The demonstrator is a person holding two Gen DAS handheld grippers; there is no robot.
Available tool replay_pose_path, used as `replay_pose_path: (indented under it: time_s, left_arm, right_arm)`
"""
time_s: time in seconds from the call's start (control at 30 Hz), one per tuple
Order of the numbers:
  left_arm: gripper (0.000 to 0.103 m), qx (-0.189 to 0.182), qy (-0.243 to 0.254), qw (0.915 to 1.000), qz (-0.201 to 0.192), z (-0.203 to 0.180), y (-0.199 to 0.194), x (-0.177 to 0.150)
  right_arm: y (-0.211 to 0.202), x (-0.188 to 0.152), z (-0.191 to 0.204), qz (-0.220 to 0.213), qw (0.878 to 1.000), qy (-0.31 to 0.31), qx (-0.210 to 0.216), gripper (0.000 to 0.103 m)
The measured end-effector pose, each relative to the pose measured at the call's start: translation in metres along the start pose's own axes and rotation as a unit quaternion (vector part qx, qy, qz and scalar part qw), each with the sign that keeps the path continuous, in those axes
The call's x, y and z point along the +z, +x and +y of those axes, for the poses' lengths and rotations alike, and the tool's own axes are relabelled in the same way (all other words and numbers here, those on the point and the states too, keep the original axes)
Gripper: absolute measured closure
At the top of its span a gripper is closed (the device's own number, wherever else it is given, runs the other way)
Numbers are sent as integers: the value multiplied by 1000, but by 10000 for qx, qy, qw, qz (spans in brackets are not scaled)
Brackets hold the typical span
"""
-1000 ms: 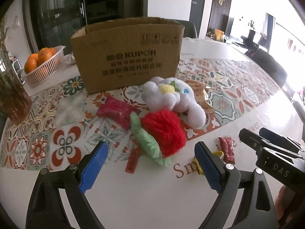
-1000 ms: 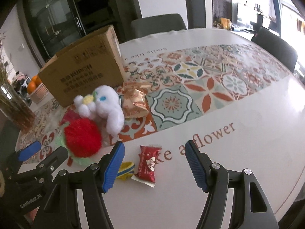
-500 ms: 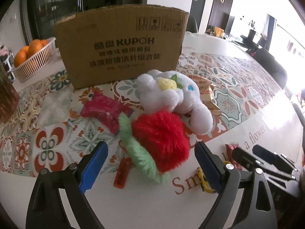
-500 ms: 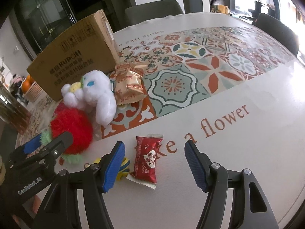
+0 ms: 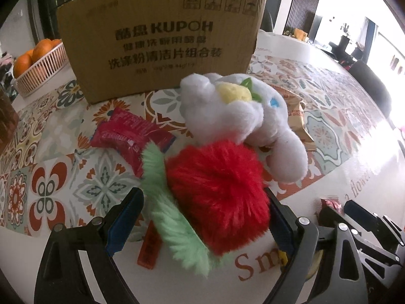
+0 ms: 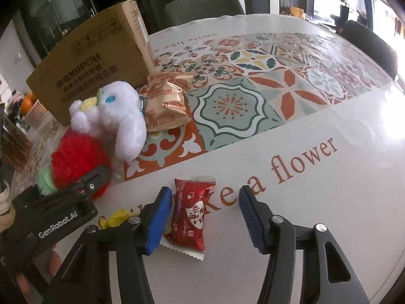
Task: Organize soft objects
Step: 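Grasp the red fluffy pom-pom with the left tool while the right tool grasps the red snack packet, then carry the pom-pom with the left tool while the right tool carries the snack packet to the box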
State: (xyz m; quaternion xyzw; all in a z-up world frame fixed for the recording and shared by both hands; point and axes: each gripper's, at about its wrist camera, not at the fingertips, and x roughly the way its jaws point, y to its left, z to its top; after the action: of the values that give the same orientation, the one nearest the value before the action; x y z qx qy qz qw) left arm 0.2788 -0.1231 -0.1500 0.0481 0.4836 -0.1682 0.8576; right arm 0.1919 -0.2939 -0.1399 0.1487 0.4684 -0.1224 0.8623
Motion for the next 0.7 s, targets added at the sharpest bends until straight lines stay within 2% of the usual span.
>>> replay_pose_path:
  time_s: [0.03,0.17,0.23,0.33,0.43,0.7]
  left_arm:
    - [20,-18,-6,10000,9,0,1,0]
    - [31,-76,46,9999,-54,-2,0,-3]
    - [47,-76,132,9998,-84,-4,-2,-4]
    - [56,-135,232,9996,-79,-7,-4,-7]
    - [60,-259,241,9993,-88,-8,-8,-9]
    - [62,-390,247,9983,-354,-10,-31,-13]
  right_arm:
    - [0,0,0,-26,10000,-27,-19,54]
    - [-1,0,-2,-106,9999,-77,-26,66]
    - [0,2,-5,-122,9999,-76,13,75]
    - [0,2,-7,-149,9998,-88,62,75]
    - [-2,1,-9,-179,9997,-89,127,76]
    - [-22,1,-7,-451,9983,-226,287,76]
